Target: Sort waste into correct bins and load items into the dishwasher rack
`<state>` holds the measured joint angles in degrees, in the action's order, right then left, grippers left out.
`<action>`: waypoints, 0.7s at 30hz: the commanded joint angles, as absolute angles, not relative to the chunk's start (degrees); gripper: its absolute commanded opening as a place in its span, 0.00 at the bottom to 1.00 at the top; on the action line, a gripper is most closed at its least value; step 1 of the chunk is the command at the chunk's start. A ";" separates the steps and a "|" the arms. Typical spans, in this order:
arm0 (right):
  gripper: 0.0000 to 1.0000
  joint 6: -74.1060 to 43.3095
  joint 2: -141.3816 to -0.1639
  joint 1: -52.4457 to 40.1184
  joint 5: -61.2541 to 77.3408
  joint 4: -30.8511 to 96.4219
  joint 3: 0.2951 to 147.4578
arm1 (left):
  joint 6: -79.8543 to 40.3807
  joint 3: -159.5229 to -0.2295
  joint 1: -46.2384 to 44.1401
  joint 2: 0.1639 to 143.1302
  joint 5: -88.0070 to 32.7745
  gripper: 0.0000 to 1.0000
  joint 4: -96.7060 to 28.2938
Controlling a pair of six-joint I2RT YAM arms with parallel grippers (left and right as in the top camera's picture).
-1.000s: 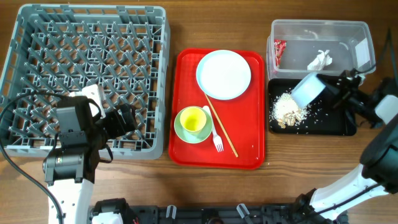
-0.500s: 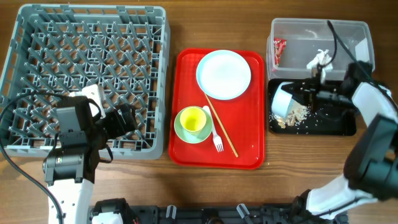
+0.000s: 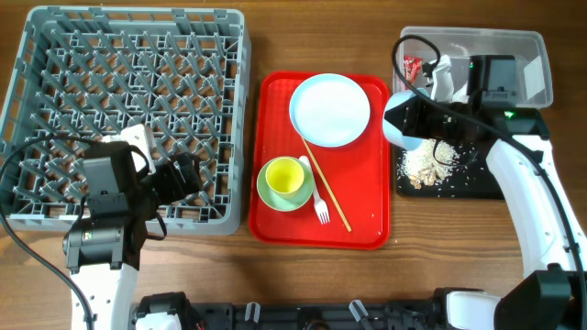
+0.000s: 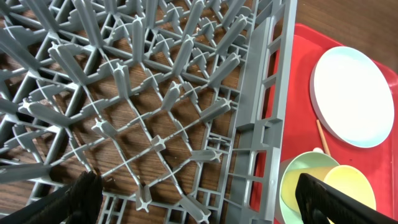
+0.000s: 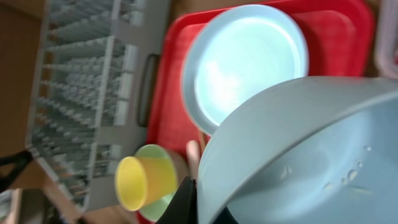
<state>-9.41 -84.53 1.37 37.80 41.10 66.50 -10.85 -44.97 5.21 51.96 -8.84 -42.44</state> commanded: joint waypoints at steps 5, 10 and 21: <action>0.04 -14.13 -84.09 5.37 37.67 40.07 67.29 | -11.16 -46.04 4.99 52.14 -9.52 1.00 -42.30; 0.04 -18.11 -85.14 16.58 66.39 35.48 67.26 | -11.16 -46.04 4.99 52.14 -9.52 1.00 -42.30; 0.04 -32.69 -89.06 35.57 91.64 33.04 66.76 | -11.16 -46.04 4.99 52.14 -9.52 1.00 -42.30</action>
